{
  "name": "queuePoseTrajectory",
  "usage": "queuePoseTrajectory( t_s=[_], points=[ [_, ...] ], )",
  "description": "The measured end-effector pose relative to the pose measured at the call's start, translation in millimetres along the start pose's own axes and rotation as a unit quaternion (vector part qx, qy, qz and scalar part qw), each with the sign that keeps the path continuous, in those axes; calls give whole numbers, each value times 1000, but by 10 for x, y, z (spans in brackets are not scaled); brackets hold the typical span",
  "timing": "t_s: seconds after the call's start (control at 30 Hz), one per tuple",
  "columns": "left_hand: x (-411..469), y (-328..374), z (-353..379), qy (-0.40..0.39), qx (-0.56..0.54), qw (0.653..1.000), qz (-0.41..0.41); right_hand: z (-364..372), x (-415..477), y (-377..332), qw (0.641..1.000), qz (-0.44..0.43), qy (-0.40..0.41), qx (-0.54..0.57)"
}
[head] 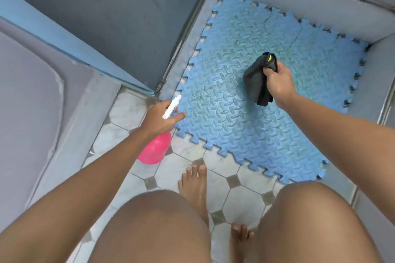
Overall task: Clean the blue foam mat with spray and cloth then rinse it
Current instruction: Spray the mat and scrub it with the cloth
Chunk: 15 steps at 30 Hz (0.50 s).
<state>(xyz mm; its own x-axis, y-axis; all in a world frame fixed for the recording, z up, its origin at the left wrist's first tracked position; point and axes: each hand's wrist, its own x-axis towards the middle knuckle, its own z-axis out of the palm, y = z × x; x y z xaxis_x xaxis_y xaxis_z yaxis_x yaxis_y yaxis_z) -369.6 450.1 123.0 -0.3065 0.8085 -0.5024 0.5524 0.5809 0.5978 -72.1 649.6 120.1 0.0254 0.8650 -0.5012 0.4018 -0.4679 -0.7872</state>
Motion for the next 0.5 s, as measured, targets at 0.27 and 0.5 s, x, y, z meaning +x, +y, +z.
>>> queuePoseTrajectory(
  t_s=[0.27,0.5],
  points=[
    [432,-309,307,26,110,993,-27,268,911,-46,991,-106,-19,-75],
    [194,-518,125,60,87,993,50,391,958,-112,977,-154,-62,-130]
  ],
)
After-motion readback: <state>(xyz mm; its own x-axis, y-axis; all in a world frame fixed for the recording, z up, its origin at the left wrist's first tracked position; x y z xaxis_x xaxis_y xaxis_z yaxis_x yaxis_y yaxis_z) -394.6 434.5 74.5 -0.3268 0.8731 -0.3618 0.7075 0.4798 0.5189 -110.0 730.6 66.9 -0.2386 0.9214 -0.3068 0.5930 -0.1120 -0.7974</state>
